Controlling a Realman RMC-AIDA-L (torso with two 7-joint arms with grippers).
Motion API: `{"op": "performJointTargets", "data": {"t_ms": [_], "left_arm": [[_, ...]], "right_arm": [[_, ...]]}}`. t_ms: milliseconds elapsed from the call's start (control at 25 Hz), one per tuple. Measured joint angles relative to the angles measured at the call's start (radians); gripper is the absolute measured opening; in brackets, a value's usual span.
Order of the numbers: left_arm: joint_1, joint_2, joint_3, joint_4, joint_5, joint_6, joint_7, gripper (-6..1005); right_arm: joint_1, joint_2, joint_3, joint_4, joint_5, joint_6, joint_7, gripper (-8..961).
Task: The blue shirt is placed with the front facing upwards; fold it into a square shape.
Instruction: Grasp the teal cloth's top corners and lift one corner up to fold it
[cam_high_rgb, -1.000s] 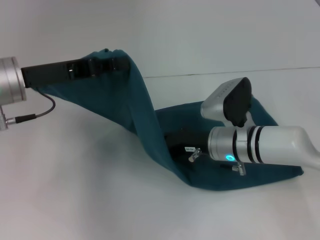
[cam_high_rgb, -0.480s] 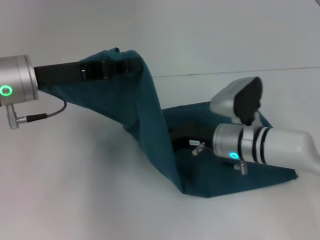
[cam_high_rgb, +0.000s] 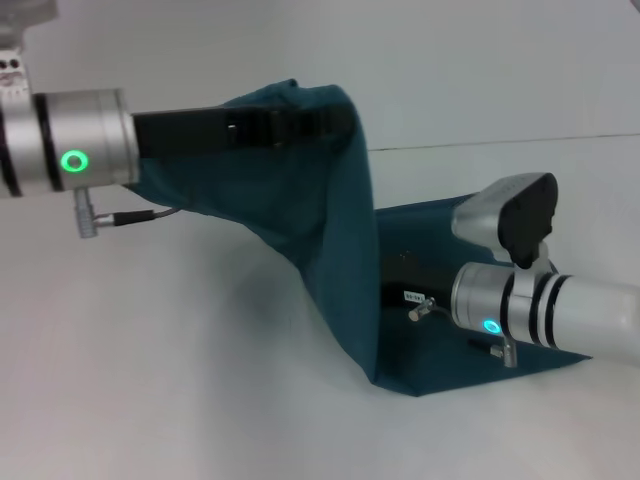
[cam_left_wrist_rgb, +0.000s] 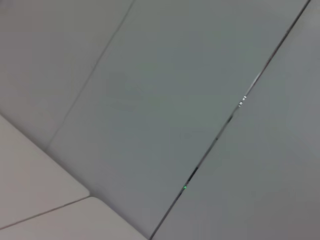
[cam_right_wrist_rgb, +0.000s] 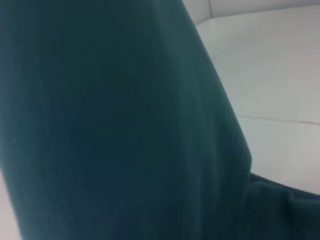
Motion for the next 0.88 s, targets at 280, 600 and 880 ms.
{"op": "performJointTargets", "data": {"t_ms": [280,600,880], "left_arm": [[-0.048,-0.027,0.050,-0.004,0.000,-0.034,0.004,38],[-0.066,-0.037,0.118,-0.006,0.000,-0.093,-0.009,37],[-0.059,-0.036,0.111,-0.005,-0.009,-0.094,-0.010,37]], "right_arm": [[-0.083,-0.004,0.011,-0.030,0.102,-0.013,-0.002,6],[-0.142,-0.012,0.002,-0.065,0.124,-0.053,-0.001,6],[-0.145,-0.012,0.001,-0.066,0.124,-0.053,-0.001,5]]}}
